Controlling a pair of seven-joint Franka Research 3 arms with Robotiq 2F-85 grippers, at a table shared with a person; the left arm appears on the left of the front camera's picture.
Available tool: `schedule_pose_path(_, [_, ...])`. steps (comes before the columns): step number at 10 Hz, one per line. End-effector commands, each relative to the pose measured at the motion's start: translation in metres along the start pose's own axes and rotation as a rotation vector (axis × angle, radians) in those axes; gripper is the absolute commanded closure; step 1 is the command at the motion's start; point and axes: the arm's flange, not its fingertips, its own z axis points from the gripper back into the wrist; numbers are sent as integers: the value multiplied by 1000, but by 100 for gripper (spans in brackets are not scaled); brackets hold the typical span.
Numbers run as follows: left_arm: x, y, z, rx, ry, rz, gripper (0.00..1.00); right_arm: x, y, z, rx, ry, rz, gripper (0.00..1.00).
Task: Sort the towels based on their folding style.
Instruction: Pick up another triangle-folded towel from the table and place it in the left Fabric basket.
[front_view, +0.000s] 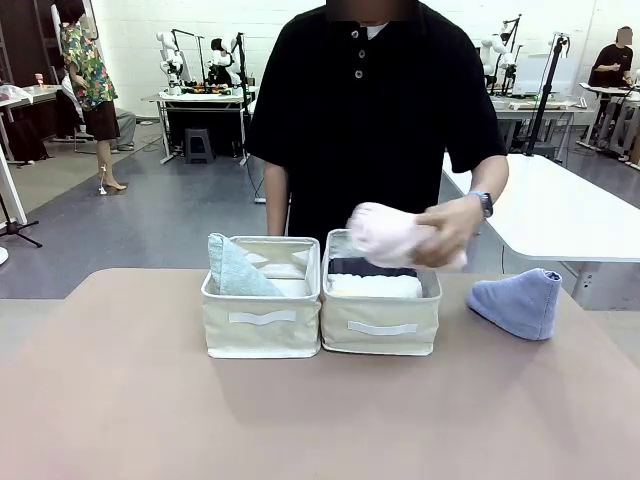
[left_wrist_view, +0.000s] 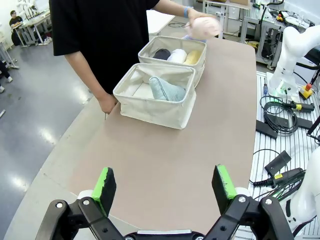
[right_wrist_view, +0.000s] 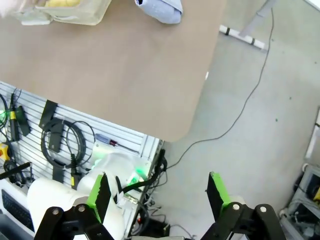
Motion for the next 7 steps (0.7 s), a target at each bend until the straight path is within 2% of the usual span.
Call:
schedule_pose_path(1, [1,-1,3,-3,-7,-6,0,-1,0,-1,-8,6,12,0])
schedule_pose_path(4, [1,-1,3,-3,-7,-6,0,0,0,0,0,0,0,0])
schedule_pose_path(5, [1,-1,3,-3,-7,-6,0,15,21,-9,-39,122,296,0])
schedule_pose_path(6, [1,-1,3,-3,-7,-6,0,42,38,-17,-50,122,418,0])
schedule_pose_path(7, [1,-1,3,-3,-7,-6,0,79,49,-28,-14,108,463,0])
